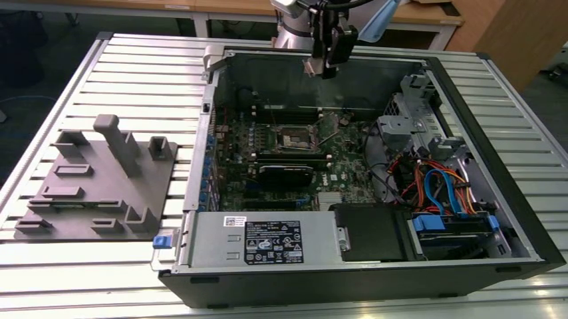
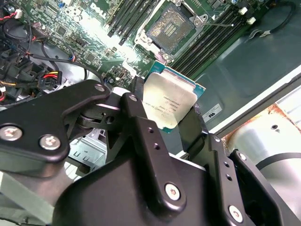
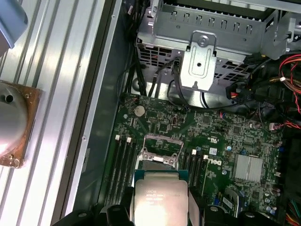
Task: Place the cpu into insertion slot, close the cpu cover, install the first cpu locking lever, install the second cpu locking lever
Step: 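Place the cpu into insertion slot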
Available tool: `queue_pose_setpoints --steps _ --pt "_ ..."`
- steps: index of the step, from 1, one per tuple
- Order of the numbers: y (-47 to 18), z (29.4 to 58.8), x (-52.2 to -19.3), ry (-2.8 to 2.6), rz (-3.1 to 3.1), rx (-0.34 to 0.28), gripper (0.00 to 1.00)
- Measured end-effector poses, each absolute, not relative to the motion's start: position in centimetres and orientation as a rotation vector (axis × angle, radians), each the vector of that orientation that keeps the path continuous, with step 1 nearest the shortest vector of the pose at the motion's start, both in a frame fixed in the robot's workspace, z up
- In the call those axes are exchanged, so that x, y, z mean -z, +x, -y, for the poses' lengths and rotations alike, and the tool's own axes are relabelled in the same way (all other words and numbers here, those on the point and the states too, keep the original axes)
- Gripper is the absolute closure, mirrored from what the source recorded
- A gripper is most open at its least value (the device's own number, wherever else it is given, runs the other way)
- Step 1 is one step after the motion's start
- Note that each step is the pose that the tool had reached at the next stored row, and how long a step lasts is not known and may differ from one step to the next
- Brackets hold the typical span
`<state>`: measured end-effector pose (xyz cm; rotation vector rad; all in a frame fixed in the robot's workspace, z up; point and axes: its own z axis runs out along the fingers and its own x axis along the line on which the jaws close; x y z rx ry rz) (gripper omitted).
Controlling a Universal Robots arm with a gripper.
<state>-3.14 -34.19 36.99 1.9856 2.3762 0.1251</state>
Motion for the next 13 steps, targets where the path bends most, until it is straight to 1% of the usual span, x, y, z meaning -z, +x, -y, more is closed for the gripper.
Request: queue_pose_setpoints --steps 13 --pt "-3.14 34.19 -36.98 2.000 -2.364 -0.125 0.46"
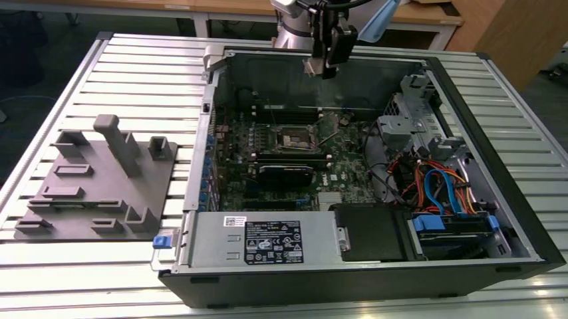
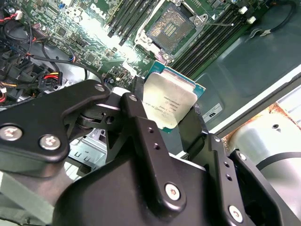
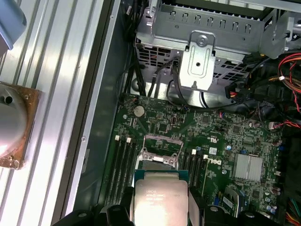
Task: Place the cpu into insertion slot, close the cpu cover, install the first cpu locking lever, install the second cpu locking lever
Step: 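Place the cpu into insertion slot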
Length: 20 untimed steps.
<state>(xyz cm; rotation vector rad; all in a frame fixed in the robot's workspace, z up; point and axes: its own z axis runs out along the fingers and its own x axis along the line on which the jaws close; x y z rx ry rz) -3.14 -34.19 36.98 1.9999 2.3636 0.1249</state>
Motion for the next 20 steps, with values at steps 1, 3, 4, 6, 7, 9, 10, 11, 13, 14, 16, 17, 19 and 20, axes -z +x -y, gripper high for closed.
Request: queue_pose_setpoints --steps 1,3,4,6,7,9,10,11,13,14,16,17,19,20 --pt "-3.14 34.19 -36.98 2.007 -2.357 -0.125 0.46" --pt "-3.14 34.19 -36.98 2.029 -2.337 -0.124 0.46" --pt "-3.14 34.19 -36.98 2.043 -2.324 -0.123 0.46" --pt "-3.14 34.19 -36.97 2.076 -2.294 -0.122 0.46" --pt "-3.14 34.20 -36.97 2.090 -2.280 -0.122 0.46" --pt "-3.14 34.20 -36.97 2.098 -2.273 -0.122 0.46" --pt "-3.14 34.20 -36.97 2.098 -2.273 -0.122 0.46" --pt "-3.14 34.19 -36.97 2.098 -2.272 -0.122 0.46" --pt "-3.14 34.19 -36.97 2.098 -2.272 -0.122 0.46" --pt "-3.14 34.19 -36.97 2.098 -2.272 -0.122 0.46" --pt "-3.14 34.19 -36.97 2.098 -2.272 -0.122 0.46" --pt "-3.14 34.19 -36.97 2.098 -2.272 -0.122 0.46" --pt "-3.14 34.19 -36.97 2.099 -2.272 -0.122 0.46" --pt "-3.14 34.19 -36.97 2.099 -2.271 -0.122 0.46"
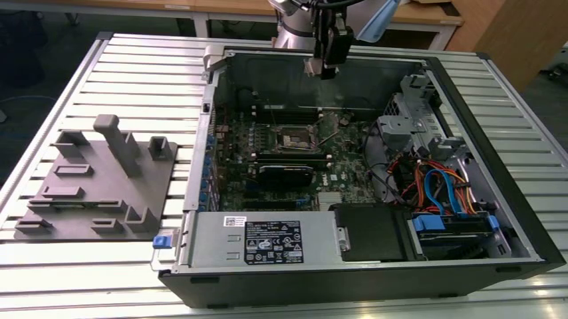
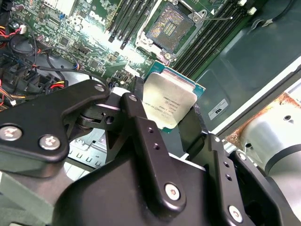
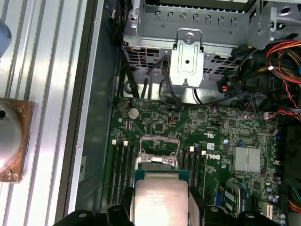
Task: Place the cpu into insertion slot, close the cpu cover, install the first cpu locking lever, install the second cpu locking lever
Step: 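Place the cpu into insertion slot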
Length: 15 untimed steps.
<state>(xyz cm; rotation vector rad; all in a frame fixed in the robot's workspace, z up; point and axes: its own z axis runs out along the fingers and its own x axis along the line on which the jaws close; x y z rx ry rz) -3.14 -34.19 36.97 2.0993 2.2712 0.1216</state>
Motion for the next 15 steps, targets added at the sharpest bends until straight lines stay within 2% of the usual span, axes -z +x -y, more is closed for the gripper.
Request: queue_pose_setpoints --steps 15 --pt "-3.14 34.20 -36.96 2.216 -2.151 -0.117 0.46"
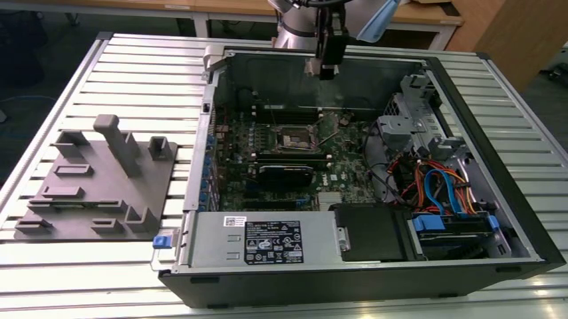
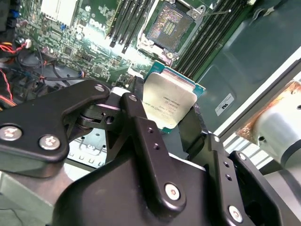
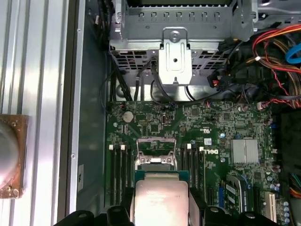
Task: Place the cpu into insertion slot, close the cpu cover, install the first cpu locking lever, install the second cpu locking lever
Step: 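Place the cpu into insertion slot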
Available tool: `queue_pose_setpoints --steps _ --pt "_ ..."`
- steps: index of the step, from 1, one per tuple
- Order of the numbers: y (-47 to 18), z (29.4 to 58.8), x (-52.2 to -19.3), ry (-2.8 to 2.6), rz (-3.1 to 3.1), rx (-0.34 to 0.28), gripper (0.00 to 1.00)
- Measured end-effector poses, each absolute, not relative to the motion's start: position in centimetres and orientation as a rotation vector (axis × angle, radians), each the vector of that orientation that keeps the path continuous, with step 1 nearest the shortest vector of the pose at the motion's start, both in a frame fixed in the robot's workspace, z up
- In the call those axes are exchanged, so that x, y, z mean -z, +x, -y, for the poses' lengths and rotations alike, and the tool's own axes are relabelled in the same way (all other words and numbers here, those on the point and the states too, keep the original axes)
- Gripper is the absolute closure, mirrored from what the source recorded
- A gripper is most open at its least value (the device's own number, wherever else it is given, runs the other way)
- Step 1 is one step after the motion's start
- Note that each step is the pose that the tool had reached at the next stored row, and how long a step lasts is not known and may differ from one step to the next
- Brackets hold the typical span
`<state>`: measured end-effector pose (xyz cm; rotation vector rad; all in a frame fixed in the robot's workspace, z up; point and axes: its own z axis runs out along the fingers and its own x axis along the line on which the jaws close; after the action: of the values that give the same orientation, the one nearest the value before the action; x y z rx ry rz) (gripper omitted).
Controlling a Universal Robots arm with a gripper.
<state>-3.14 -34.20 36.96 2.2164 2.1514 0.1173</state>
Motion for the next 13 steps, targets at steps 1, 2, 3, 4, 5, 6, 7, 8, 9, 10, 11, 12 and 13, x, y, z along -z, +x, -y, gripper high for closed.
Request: queue_pose_setpoints --steps 1,2,3,4,5,6,7,8,9,10,11,12,13 --pt "-3.14 34.20 -36.96 2.223 -2.144 -0.117 0.46" --pt "-3.14 34.20 -36.96 2.226 -2.141 -0.117 0.46" --pt "-3.14 34.20 -36.96 2.228 -2.139 -0.117 0.46" --pt "-3.14 34.19 -36.96 2.229 -2.138 -0.117 0.46" --pt "-3.14 34.19 -36.96 2.229 -2.138 -0.117 0.46" --pt "-3.14 34.19 -36.96 2.229 -2.137 -0.117 0.46" --pt "-3.14 34.19 -36.96 2.229 -2.137 -0.117 0.46" --pt "-3.14 34.19 -36.96 2.229 -2.137 -0.117 0.46" --pt "-3.14 34.19 -36.96 2.229 -2.137 -0.117 0.46" --pt "-3.14 34.19 -36.96 2.229 -2.137 -0.117 0.46" --pt "-3.14 34.19 -36.96 2.229 -2.137 -0.117 0.46" --pt "-3.14 34.19 -36.96 2.229 -2.137 -0.117 0.46" --pt "-3.14 34.19 -36.96 2.229 -2.137 -0.117 0.46"
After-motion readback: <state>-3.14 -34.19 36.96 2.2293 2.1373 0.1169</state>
